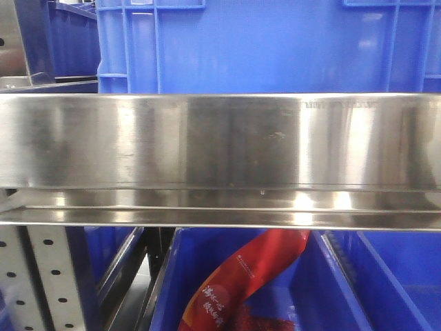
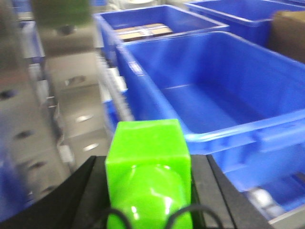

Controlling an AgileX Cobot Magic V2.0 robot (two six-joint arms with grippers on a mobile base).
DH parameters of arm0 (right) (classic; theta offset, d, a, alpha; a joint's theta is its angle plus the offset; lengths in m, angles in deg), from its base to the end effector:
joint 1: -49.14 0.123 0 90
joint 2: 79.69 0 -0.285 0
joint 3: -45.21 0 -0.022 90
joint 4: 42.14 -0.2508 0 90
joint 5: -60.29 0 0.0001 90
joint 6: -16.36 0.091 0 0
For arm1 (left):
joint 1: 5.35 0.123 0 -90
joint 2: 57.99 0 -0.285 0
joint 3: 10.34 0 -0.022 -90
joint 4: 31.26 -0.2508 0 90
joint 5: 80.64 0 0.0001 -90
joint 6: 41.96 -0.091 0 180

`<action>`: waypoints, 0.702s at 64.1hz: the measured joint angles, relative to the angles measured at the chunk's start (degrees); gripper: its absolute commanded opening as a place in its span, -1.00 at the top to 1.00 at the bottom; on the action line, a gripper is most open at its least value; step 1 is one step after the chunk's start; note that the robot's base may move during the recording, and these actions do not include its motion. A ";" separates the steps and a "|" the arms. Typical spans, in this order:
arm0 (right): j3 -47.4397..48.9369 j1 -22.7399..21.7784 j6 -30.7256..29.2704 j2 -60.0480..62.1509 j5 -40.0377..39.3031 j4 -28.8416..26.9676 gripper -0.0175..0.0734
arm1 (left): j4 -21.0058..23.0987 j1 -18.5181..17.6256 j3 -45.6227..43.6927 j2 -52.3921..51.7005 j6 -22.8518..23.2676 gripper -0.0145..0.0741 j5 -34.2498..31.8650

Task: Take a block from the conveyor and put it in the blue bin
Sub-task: 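Open the left gripper to drop the green block into a blue bin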

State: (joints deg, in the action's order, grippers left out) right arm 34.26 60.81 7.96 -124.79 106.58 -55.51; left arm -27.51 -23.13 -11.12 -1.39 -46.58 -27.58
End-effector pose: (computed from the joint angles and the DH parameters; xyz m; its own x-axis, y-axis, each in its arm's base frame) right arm 0.0777 0.0316 0.4651 -0.2019 -0.0254 -0.9791 -0.3566 0.9330 0.0493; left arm 0.1168 -0.0425 0.4906 -0.2924 0.1370 -0.9464 0.3644 0.9310 0.0222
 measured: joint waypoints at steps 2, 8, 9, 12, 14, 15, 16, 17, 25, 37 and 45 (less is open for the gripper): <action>0.46 0.10 0.00 -0.53 -0.05 -0.77 0.97 | 0.00 -1.80 -0.81 1.08 -0.35 0.92 0.00; 2.56 1.28 -0.46 -3.60 -0.43 -2.35 0.97 | -0.10 -7.35 -4.25 6.09 -1.91 0.92 0.00; 2.97 1.52 -0.63 -4.19 -0.43 -2.46 0.97 | -0.11 -8.22 -5.20 6.93 -2.06 0.92 -0.16; 4.56 2.66 -1.20 -6.40 -0.72 -2.74 0.97 | -0.54 -11.12 -7.53 10.01 -2.46 0.92 -0.41; 5.85 3.42 -1.67 -8.12 -0.81 -2.89 0.97 | -0.87 -13.02 -8.90 11.89 -2.66 0.92 -0.85; 6.40 3.72 -2.06 -8.82 -0.94 -2.89 0.97 | -0.99 -13.72 -9.58 12.93 -2.60 0.92 -1.02; 6.96 4.05 -2.26 -9.52 -1.09 -2.89 0.97 | -1.21 -14.37 -10.27 13.99 -2.70 0.92 -1.25; 7.52 4.38 -2.51 -10.23 -1.09 -3.01 0.97 | -1.41 -14.98 -10.93 15.56 -2.73 0.92 -1.44; 13.30 7.52 -3.75 -17.52 -1.80 -3.09 0.97 | -1.86 -18.36 -17.44 24.81 -2.83 0.92 -3.45; 18.88 10.01 -4.13 -29.12 -2.15 -3.13 0.97 | -0.45 -18.67 -25.94 37.57 -2.83 0.92 -6.93; 19.32 10.13 -4.24 -35.10 -2.15 -3.13 0.97 | -0.37 -18.67 -28.15 44.00 -2.65 0.92 -7.23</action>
State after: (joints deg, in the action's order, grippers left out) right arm 53.58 70.94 3.72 -159.89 104.43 -58.64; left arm -27.89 -41.80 -39.28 42.61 -49.24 -34.80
